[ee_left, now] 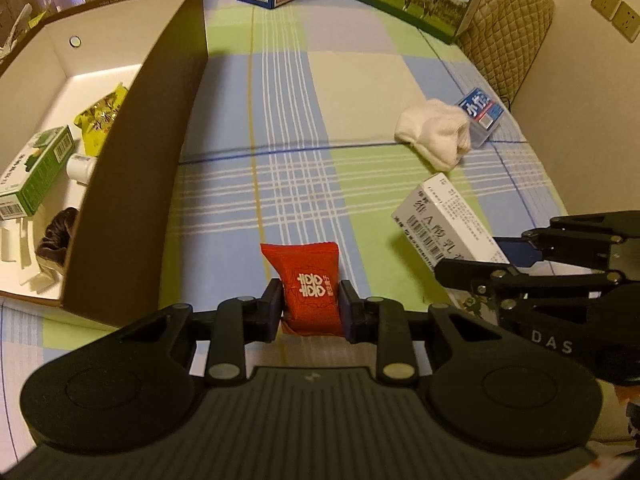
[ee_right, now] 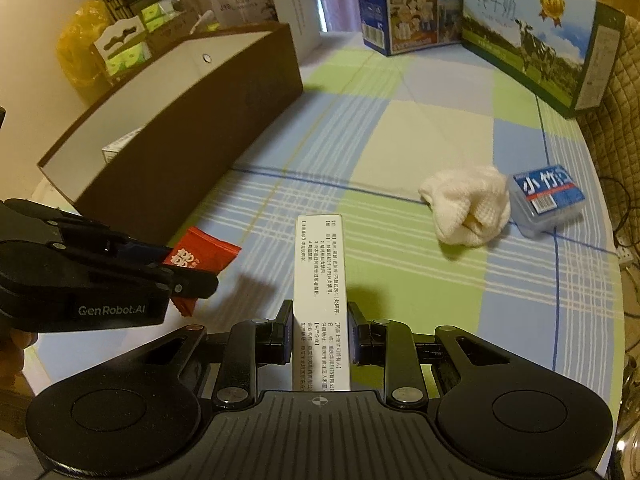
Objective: Organize objects
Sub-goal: 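Carry the red packet with the left gripper while the right gripper carries the long white box over the box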
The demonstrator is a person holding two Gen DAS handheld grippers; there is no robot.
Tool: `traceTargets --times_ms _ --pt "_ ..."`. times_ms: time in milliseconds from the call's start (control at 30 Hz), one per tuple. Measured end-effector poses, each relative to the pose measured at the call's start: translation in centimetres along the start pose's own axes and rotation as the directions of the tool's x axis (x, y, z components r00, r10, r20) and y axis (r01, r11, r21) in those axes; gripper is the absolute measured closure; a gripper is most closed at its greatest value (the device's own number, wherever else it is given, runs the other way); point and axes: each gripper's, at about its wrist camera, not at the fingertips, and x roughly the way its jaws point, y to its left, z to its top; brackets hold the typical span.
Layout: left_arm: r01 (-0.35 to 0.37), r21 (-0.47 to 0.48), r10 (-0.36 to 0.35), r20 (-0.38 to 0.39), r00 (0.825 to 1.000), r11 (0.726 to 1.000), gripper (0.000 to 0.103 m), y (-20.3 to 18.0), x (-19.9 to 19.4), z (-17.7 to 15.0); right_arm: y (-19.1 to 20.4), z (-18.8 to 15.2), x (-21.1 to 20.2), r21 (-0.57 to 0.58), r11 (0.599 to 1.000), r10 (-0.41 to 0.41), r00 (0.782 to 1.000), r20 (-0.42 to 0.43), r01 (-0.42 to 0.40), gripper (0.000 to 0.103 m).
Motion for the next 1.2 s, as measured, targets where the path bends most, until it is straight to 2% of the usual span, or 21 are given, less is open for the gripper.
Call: traceTargets --times_ms 300,633,900,1200 --pt "0.018 -0.019 -0.016 0.094 0.995 1.0 0.078 1.2 -4.2 0.3 2.2 1.8 -2.0 -0.018 0.998 0.057 0.996 0.062 -0.056 0.08" --pt "0.005 -0.053 0.005 0.182 0.983 0.999 0.078 4.3 -8.3 0.5 5.9 4.1 -3.2 -0.029 0.99 0.138 0.984 0.114 -0.135 0.08" --pt "-0.03 -0.095 0.05 0.209 0.977 0.995 0.078 8.2 -10.1 0.1 9.8 6.3 -1.8 -0.026 0.975 0.223 0.967 0.123 -0.221 0.08" --pt "-0.076 -0.148 0.109 0.232 0.967 0.986 0.078 14.1 -11.4 0.3 14.1 9.4 1.1 -0.029 0.962 0.272 0.955 0.118 -0.271 0.08"
